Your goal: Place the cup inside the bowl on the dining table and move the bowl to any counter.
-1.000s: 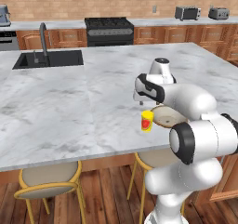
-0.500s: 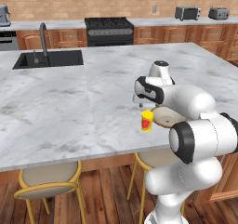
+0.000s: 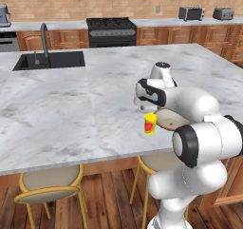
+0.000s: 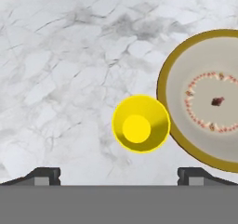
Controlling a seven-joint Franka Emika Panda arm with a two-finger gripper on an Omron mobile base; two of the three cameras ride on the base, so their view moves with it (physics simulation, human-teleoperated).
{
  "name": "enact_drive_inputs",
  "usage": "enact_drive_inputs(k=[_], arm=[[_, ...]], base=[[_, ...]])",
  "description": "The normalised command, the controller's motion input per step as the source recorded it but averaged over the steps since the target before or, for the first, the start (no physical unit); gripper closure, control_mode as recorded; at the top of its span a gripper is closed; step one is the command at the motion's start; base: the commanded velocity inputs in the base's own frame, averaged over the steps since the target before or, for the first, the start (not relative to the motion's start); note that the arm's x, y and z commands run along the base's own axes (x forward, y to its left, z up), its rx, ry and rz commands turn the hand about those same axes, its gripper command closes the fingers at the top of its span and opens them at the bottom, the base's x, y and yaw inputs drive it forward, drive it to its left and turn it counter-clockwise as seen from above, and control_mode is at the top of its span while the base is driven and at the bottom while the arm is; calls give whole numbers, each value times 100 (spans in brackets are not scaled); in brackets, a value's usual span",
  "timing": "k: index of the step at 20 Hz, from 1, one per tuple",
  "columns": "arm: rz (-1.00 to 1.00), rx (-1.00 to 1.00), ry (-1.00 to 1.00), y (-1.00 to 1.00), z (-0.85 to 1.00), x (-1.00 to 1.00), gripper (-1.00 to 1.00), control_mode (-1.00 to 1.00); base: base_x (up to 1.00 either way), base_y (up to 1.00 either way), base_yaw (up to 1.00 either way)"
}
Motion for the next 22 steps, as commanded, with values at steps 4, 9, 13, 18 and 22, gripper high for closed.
enact_drive_inputs(k=[4, 9, 13, 18, 22], arm=[[0, 0, 0, 9, -2, 0, -100, -100], [0, 0, 0, 1, -17, 0, -100, -100], [0, 0, 0, 0, -23, 1, -100, -100], [0, 0, 0, 0, -22, 0, -100, -100], [0, 0, 0, 0, -19, 7, -100, -100]], base=[[0, 0, 0], [0, 0, 0], [0, 0, 0], [0, 0, 0], [0, 0, 0]])
